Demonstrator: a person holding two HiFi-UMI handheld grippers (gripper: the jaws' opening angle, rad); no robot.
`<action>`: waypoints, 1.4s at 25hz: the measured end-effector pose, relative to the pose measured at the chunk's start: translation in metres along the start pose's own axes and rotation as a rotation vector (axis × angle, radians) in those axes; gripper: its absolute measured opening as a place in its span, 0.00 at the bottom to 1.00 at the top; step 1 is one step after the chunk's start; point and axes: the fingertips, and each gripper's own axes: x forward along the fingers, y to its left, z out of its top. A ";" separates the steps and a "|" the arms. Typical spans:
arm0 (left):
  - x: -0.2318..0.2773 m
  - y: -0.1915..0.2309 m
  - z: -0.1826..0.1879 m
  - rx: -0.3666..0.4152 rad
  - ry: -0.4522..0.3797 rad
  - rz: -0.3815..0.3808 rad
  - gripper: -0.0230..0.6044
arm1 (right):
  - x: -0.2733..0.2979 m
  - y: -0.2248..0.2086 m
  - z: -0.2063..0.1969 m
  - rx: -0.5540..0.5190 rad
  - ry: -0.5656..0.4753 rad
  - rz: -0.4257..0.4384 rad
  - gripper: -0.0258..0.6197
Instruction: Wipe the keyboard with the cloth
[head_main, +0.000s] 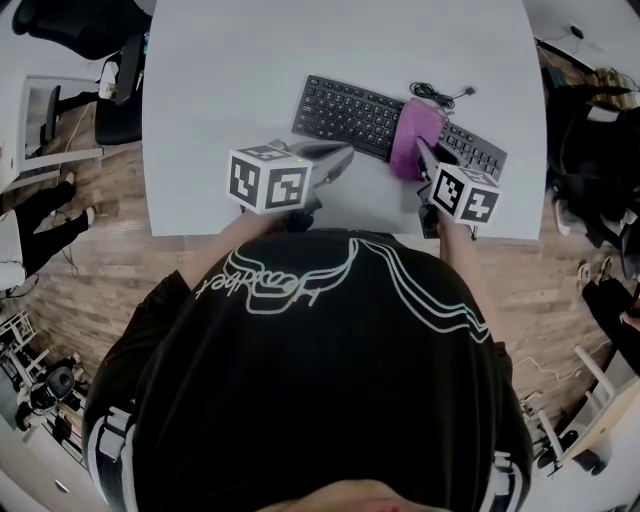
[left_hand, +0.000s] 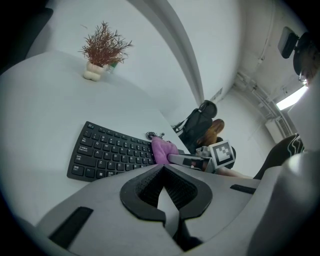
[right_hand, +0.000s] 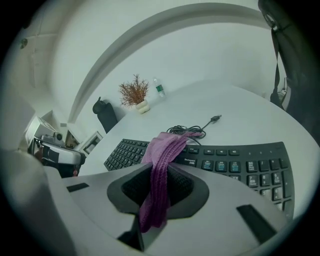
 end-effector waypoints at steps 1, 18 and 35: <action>0.000 0.000 0.000 0.002 0.002 -0.003 0.04 | -0.002 -0.002 -0.001 0.000 -0.001 -0.010 0.12; 0.042 -0.035 -0.006 0.052 0.063 -0.071 0.04 | -0.060 -0.077 -0.021 0.083 -0.039 -0.150 0.12; 0.061 -0.054 -0.008 0.077 0.095 -0.102 0.04 | -0.113 -0.142 -0.038 0.160 -0.059 -0.263 0.12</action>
